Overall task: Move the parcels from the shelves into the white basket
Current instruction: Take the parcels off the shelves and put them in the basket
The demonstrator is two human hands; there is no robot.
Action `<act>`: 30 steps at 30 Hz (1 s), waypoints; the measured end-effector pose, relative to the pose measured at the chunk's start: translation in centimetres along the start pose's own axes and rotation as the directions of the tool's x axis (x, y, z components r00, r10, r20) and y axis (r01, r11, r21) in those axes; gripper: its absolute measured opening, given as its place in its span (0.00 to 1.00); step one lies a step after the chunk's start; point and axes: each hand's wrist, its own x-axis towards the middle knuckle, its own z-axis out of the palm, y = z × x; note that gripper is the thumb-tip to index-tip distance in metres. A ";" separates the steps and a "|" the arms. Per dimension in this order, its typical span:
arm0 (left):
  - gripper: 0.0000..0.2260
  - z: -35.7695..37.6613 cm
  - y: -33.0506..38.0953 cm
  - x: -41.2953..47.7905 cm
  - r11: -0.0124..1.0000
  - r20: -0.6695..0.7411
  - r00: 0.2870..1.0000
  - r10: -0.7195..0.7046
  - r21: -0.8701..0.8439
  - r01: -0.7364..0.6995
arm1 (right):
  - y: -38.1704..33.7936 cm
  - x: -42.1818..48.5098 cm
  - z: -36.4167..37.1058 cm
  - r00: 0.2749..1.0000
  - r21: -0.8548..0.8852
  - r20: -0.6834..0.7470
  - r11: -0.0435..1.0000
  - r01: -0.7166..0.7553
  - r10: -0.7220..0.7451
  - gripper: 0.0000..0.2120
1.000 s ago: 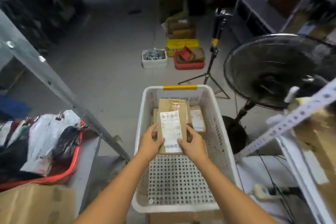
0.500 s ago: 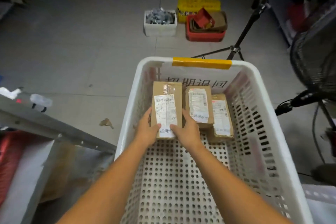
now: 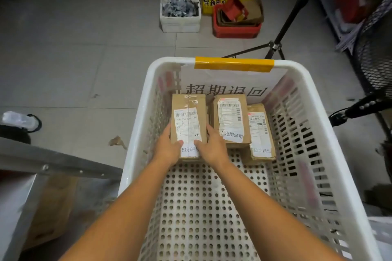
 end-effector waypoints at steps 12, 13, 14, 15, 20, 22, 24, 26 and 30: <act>0.23 -7.9 9.8 -9.5 0.863 0.282 0.955 0.086 0.458 -0.213 | -9.1 -9.9 -10.1 0.996 -0.440 0.024 0.896 -0.063 0.081 0.24; 0.23 -8.8 11.6 -10.7 0.819 0.317 0.942 0.112 0.507 -0.268 | -10.3 -11.7 -11.6 0.997 -0.498 0.006 0.864 -0.069 0.083 0.24; 0.23 -9.8 13.5 -12.0 0.766 0.345 0.928 0.140 0.556 -0.322 | -11.5 -13.5 -13.2 0.996 -0.539 -0.015 0.838 -0.080 0.086 0.24; 0.23 -10.7 15.4 -13.3 0.710 0.368 0.914 0.169 0.598 -0.372 | -12.7 -15.5 -14.6 0.995 -0.560 -0.039 0.822 -0.101 0.095 0.24; 0.21 -14.7 24.3 -20.7 0.468 0.458 0.840 0.289 0.698 -0.542 | -18.2 -25.5 -21.5 0.977 -0.550 -0.170 0.810 -0.206 0.133 0.21; 0.20 -15.8 26.9 -23.9 0.400 0.484 0.813 0.324 0.709 -0.581 | -19.8 -29.6 -23.6 0.968 -0.520 -0.210 0.824 -0.227 0.134 0.22; 0.21 -16.6 28.7 -27.4 0.339 0.505 0.787 0.355 0.715 -0.612 | -20.8 -33.7 -25.4 0.963 -0.510 -0.245 0.830 -0.228 0.114 0.24; 0.22 -17.3 30.0 -31.2 0.304 0.518 0.772 0.368 0.718 -0.626 | -21.4 -37.8 -26.8 0.958 -0.504 -0.277 0.837 -0.215 0.080 0.26; 0.22 -18.0 31.1 -39.1 0.262 0.529 0.745 0.406 0.713 -0.650 | -21.3 -46.3 -28.7 0.936 -0.483 -0.352 0.856 -0.185 0.004 0.24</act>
